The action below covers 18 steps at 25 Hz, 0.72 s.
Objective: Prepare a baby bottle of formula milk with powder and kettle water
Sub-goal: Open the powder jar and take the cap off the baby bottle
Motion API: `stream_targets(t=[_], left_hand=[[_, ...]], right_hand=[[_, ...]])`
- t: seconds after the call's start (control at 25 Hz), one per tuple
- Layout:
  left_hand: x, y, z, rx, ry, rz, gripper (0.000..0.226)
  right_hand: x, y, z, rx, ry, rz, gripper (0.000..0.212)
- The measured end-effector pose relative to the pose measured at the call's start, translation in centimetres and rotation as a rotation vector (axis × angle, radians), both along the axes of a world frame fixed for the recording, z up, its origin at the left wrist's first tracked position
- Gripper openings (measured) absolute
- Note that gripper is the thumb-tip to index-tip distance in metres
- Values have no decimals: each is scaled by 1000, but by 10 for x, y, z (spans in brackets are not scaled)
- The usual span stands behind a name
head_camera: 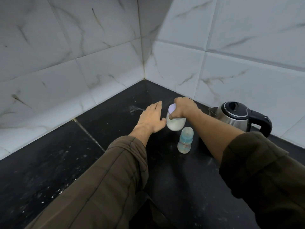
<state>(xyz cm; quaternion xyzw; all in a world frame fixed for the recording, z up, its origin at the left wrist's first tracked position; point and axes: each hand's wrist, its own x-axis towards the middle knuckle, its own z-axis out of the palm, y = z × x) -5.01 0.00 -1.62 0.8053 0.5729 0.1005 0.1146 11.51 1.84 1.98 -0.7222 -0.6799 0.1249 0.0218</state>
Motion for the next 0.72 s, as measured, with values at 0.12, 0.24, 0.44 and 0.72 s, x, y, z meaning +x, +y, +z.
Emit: stream_targets(t=[0.12,0.24,0.44,0.72], left_hand=[[-17,-8,12,-100,-105,54,106],[-35,-19,15,-173,-234,140,109],[-61,-59,0,-226,-464,238,91],[-72,-112,-37,-232,-454,283,69]], right_hand=[[-32,-10,22,2,34,57,55],[-62,-28,38,3,42,98,47],[-98,-69,40,8,2,133,43],[-114,-106,11,-103,-63,213,48]])
